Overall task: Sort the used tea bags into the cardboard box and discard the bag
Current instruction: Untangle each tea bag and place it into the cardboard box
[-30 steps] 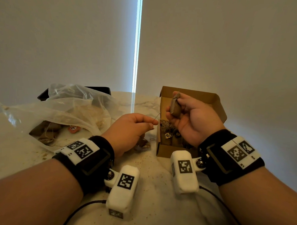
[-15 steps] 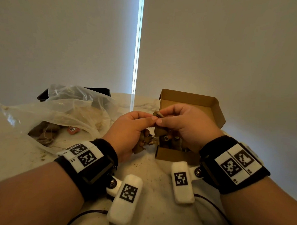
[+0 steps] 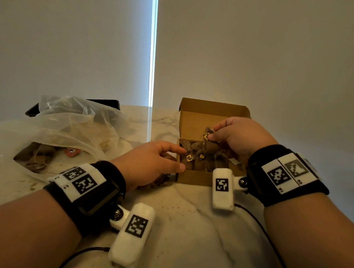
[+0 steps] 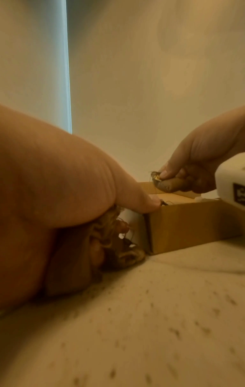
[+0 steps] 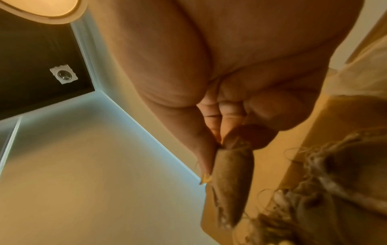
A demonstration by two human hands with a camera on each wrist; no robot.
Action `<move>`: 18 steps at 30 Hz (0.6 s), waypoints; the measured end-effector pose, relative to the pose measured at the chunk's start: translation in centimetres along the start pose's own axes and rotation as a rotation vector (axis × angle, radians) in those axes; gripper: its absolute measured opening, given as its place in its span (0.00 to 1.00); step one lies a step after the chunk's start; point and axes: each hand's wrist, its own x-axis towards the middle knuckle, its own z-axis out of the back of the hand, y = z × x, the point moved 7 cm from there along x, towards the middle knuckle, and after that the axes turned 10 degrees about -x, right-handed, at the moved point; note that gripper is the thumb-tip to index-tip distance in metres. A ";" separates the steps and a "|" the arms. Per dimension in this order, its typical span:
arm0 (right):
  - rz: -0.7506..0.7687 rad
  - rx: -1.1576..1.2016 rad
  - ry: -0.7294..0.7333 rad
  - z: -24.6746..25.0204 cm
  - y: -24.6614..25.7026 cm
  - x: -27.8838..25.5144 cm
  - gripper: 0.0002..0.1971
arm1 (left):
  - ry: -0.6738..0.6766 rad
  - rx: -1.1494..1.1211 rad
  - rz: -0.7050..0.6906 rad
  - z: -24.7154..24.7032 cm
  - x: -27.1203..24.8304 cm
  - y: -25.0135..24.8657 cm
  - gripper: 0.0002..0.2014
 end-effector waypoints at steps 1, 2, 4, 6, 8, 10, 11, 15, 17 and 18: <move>-0.017 -0.056 0.028 -0.2 -0.2 0.1 0.06 | 0.000 0.025 -0.007 -0.1 0.0 -0.2 0.16; -0.038 -0.104 0.054 -0.5 -0.4 0.2 0.07 | -0.006 0.044 -0.011 0.0 -0.1 -0.3 0.16; -0.095 -0.185 0.105 -0.8 -0.8 0.2 0.10 | -0.035 0.047 0.001 0.2 0.0 -0.2 0.15; -0.140 -0.257 0.150 -1.1 -0.9 0.0 0.12 | -0.066 0.010 0.013 0.5 0.0 0.0 0.15; -0.163 -0.272 0.187 -1.4 -1.0 0.1 0.12 | -0.083 -0.017 0.021 0.7 0.0 0.1 0.15; -0.191 -0.261 0.221 -1.8 -1.0 -0.1 0.10 | -0.087 -0.033 0.023 0.9 0.0 0.2 0.15; -0.204 -0.271 0.238 -2.0 -1.0 -0.1 0.07 | -0.089 -0.039 0.023 0.9 0.0 0.2 0.15; -0.218 -0.292 0.274 -2.6 -0.6 -0.4 0.03 | -0.086 -0.031 0.019 1.0 0.0 0.4 0.15; -0.201 -0.260 0.261 -2.7 -0.6 -0.3 0.07 | -0.090 -0.028 0.019 1.1 0.0 0.3 0.15; -0.195 -0.233 0.248 -2.8 -0.6 -0.4 0.10 | -0.096 -0.033 0.021 1.1 0.0 0.4 0.15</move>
